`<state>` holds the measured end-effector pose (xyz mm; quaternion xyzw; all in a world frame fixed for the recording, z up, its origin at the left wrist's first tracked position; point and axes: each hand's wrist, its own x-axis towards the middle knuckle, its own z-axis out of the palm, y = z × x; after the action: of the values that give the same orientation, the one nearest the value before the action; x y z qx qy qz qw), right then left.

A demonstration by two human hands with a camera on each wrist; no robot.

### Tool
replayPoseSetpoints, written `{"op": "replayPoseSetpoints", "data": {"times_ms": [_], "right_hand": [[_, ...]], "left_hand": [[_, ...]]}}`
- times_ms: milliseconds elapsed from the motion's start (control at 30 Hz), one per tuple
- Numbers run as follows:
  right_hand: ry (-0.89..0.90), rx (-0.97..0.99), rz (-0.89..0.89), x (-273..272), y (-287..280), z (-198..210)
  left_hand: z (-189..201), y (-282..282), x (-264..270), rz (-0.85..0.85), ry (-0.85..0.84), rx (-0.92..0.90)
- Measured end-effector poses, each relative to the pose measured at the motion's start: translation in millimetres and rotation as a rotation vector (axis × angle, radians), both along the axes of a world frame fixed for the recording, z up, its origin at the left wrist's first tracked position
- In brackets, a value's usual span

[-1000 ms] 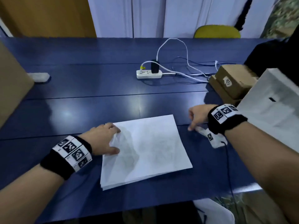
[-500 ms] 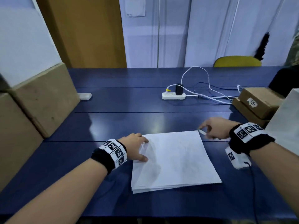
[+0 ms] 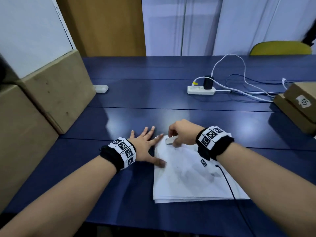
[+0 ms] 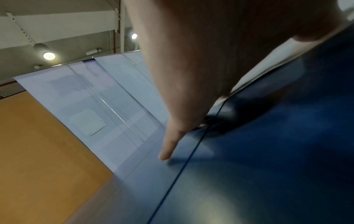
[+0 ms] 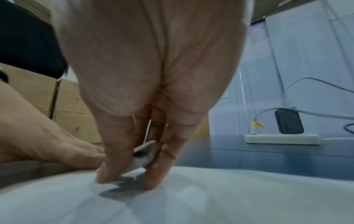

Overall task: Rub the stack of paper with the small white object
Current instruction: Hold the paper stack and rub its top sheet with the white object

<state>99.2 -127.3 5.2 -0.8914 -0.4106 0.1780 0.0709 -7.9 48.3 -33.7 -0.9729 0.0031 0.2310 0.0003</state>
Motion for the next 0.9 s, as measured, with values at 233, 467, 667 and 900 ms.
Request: {"op": "replayPoseSetpoints", "data": {"times_ms": [233,467,667,900], "right_hand": [[0.004,0.079,0.029,-9,8,-2],[0.025,0.003,0.162,-26,2,-1],[0.034,0.094,0.051,-12,13,-5],[0.06,0.041,0.128,-13,13,-4]], "left_hand": [[-8,2,-4,0.051,0.015,-0.056],[-10,3,-2,0.055,0.007,-0.062],[-10,2,-4,0.071,-0.002,-0.082],[-15,3,-4,0.064,-0.027,-0.093]]}}
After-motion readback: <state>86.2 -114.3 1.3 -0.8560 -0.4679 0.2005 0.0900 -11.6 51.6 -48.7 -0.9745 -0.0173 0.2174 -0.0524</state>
